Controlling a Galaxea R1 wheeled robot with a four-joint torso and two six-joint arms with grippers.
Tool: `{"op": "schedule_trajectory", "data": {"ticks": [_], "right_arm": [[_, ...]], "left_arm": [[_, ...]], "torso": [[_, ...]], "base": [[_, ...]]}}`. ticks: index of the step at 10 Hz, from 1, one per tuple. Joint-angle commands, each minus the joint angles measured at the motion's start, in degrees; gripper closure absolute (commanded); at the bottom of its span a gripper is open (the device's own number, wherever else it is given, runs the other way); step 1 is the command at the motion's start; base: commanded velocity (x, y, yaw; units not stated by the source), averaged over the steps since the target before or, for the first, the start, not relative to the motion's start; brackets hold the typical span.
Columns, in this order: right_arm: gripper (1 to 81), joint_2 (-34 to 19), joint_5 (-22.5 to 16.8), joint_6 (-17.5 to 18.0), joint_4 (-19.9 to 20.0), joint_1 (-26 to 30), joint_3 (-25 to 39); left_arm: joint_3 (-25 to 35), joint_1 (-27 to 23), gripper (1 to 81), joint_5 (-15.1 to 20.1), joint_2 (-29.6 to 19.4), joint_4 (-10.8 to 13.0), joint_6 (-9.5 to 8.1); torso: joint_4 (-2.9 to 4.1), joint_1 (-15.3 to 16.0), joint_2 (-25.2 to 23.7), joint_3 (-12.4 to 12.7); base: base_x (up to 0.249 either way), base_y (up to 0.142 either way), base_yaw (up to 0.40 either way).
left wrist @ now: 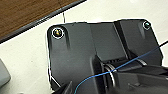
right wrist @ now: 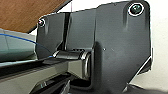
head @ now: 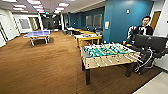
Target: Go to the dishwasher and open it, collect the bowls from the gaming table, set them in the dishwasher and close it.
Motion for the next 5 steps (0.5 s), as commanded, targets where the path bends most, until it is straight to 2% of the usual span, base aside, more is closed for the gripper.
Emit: {"op": "schedule_trajectory", "data": {"ticks": [1, 5], "right_arm": [[1.0, -0.53, -3.54, -0.06, -0.11, 2.93, 0.19], [1.0, 0.17, -3.54, -0.14, -0.11, 2.67, -1.12]], "left_arm": [[-0.14, -2.74, 1.0, 2.6, -0.38, 0.18, 0.33], [-0.14, -2.74, 1.0, 2.6, -0.38, 0.18, 0.33]], "torso": [[0.0, 0.0, 0.0, 0.0], [0.0, 0.0, 0.0, 0.0]], "base": [[0.0, 0.0, 0.308], [0.0, 0.0, 0.301]]}}
